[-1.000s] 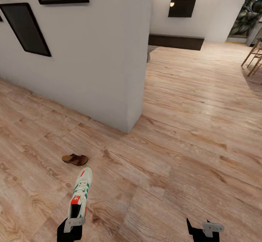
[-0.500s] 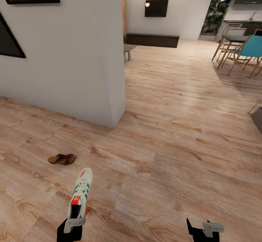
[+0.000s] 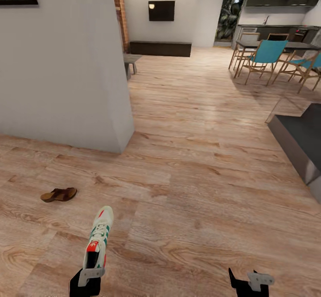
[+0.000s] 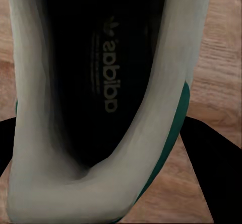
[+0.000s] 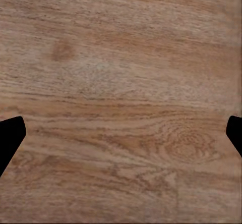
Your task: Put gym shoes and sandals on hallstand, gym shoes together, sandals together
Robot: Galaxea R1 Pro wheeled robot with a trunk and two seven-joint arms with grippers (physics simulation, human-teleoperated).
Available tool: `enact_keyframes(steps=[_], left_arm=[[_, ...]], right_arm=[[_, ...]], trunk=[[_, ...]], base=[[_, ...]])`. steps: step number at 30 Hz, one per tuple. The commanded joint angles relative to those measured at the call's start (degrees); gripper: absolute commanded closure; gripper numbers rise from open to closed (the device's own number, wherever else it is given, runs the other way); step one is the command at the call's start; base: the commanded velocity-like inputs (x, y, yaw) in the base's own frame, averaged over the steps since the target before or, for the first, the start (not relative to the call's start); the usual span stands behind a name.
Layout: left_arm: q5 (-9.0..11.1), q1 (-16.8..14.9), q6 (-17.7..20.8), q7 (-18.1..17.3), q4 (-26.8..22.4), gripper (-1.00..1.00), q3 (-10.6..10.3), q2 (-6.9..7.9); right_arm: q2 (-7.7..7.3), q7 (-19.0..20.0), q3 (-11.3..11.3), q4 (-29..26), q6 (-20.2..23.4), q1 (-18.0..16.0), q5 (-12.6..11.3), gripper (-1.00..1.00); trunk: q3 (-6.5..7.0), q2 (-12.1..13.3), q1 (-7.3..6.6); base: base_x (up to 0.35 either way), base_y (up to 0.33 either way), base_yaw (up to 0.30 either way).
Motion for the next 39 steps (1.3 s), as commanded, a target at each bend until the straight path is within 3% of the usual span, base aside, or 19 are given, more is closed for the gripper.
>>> enact_keyframes(steps=[1,17,39], left_arm=[[0.06,0.0,-0.17,0.12,-0.01,1.0,-0.02,-0.02],[0.06,0.0,-0.17,0.12,-0.01,1.0,-0.02,-0.06],[0.06,0.0,-0.17,0.12,-0.01,1.0,-0.02,0.02]], right_arm=[[0.0,0.2,0.03,0.07,-0.19,-0.05,-0.43,-1.0],[0.0,0.2,0.03,0.07,-0.19,-0.05,-0.43,-1.0],[0.0,0.2,0.03,0.07,-0.19,-0.05,-0.43,-1.0]], trunk=[[-0.01,-0.02,-0.04],[0.47,-0.02,-0.04],[1.13,-0.02,-0.04]], base=[[-0.283,-0.138,-0.299],[-0.203,-0.168,-0.299],[0.044,-0.057,-0.299]])
